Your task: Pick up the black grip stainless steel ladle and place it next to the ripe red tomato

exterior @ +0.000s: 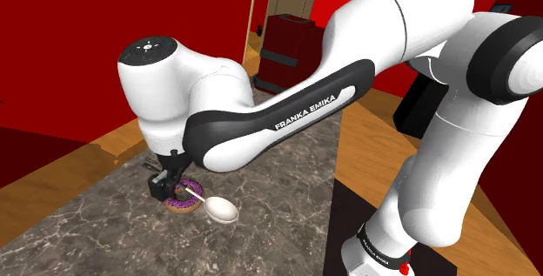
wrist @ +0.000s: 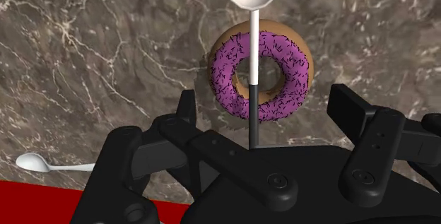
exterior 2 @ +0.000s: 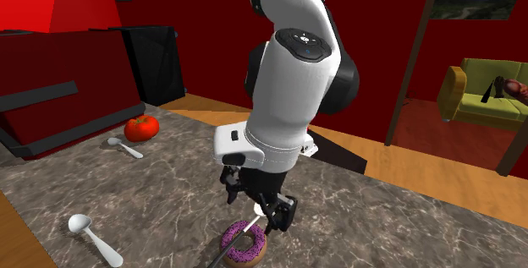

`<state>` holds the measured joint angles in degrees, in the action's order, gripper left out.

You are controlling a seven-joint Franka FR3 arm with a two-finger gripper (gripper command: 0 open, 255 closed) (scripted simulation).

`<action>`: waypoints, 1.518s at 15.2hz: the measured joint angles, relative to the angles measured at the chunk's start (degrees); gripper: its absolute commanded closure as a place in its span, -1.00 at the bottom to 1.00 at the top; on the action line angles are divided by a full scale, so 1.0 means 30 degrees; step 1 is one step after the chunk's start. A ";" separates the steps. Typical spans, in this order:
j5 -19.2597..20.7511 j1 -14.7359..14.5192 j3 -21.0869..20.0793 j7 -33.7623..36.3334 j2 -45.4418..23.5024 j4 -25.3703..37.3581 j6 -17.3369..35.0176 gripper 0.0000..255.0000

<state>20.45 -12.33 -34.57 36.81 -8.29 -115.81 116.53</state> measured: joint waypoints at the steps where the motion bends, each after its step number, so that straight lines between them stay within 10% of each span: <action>1: 0.0202 -0.0018 0.0045 0.0092 -0.0242 -0.0008 0.0179 -1.00; 13: 0.1076 0.0007 0.0346 0.0630 -0.1112 -0.0743 0.1546 -1.00; 14: 0.1076 0.0007 0.0346 0.0630 -0.1112 -0.0743 0.1546 1.00; 23: 0.1076 -0.0001 0.0338 0.0646 -0.1105 -0.0762 0.1567 1.00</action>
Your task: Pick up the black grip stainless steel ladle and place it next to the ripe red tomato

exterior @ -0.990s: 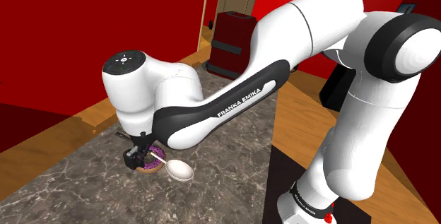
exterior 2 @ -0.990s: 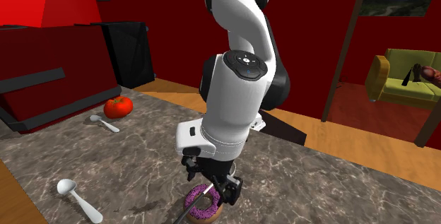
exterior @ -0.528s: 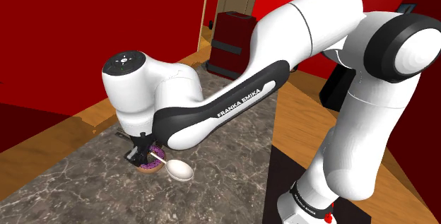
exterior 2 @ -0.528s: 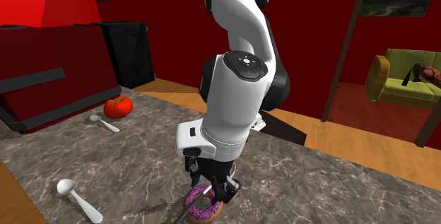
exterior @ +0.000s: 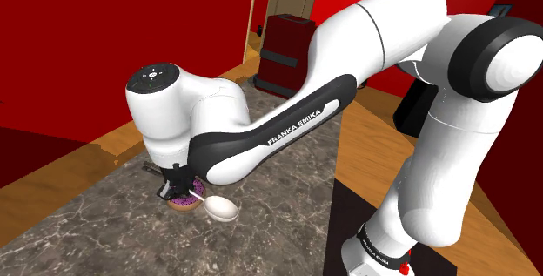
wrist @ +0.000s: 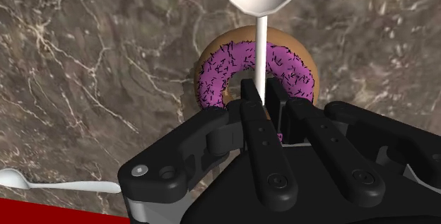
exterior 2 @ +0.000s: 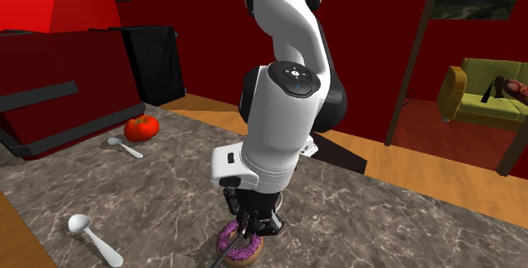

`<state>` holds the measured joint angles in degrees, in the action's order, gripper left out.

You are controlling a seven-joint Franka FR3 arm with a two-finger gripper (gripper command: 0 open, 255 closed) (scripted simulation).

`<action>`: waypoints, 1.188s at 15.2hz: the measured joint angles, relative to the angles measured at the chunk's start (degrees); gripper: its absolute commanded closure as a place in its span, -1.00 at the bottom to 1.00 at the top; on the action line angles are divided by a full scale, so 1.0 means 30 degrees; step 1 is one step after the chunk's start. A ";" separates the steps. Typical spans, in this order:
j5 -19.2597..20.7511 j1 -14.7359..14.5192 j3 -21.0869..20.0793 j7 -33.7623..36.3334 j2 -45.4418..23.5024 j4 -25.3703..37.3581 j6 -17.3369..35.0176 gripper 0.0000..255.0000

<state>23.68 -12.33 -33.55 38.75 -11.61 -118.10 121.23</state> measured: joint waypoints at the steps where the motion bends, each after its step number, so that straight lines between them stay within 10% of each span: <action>1: 0.0000 0.0002 0.0002 -0.0007 -0.0005 0.0013 -0.0011 1.00; 18: -0.1876 0.0298 -0.0339 -0.1915 0.2041 0.2002 -0.3326 1.00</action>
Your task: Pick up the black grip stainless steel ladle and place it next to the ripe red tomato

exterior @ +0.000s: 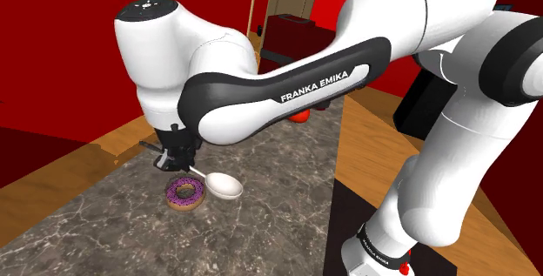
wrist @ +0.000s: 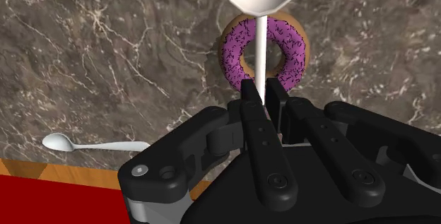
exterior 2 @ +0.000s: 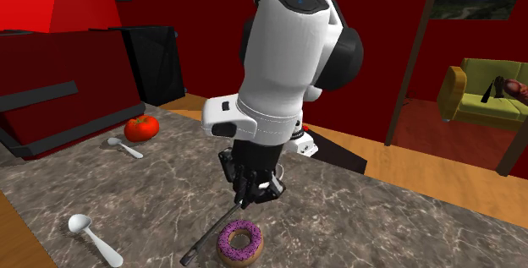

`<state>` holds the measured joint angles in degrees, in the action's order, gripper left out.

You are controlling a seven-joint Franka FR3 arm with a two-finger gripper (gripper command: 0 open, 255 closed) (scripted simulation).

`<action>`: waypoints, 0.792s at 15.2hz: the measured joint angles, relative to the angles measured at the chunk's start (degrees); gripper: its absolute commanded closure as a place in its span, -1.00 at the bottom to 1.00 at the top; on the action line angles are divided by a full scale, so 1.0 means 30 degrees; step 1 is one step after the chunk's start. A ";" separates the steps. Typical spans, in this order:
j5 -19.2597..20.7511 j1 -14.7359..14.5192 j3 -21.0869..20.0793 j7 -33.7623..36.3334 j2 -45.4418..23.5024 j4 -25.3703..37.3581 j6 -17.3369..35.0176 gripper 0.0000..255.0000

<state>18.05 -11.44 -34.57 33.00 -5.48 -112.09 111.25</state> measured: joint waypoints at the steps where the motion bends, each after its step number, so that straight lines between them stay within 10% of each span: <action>1: -0.0104 0.0023 -0.0002 -0.0116 0.0134 0.0101 -0.0190 1.00; 12: -0.0738 0.0051 -0.0056 -0.1014 0.0811 0.2193 -0.2702 1.00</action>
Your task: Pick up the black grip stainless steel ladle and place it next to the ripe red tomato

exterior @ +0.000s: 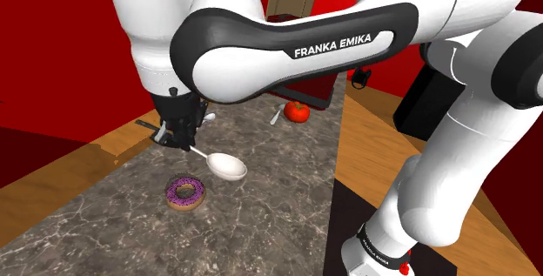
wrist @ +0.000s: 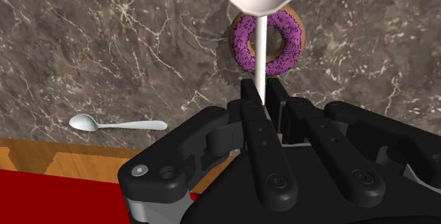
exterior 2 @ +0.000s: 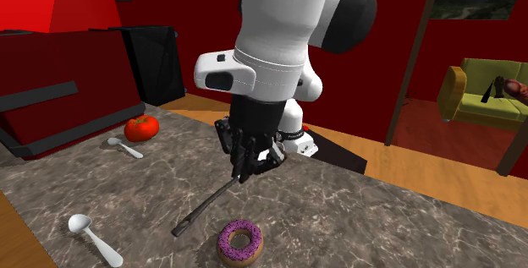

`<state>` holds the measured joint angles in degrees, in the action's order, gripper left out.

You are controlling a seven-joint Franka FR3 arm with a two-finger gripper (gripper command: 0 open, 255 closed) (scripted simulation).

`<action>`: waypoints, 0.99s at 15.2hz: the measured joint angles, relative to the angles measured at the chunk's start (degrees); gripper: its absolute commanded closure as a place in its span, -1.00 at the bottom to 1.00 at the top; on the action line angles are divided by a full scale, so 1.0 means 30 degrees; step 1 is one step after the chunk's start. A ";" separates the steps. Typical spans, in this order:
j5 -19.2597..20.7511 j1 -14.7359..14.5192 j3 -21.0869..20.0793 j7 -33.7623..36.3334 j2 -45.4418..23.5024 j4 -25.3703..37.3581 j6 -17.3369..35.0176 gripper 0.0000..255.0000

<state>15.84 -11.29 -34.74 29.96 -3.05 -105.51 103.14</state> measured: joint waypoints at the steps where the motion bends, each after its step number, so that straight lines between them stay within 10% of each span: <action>1: -0.0046 -0.0002 -0.0006 -0.0055 0.0056 0.0155 -0.0191 1.00; 15: -0.2256 0.2515 0.3887 -0.7009 0.6018 -0.6019 0.2322 1.00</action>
<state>9.07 -3.74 -23.08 8.93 15.01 -123.57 110.11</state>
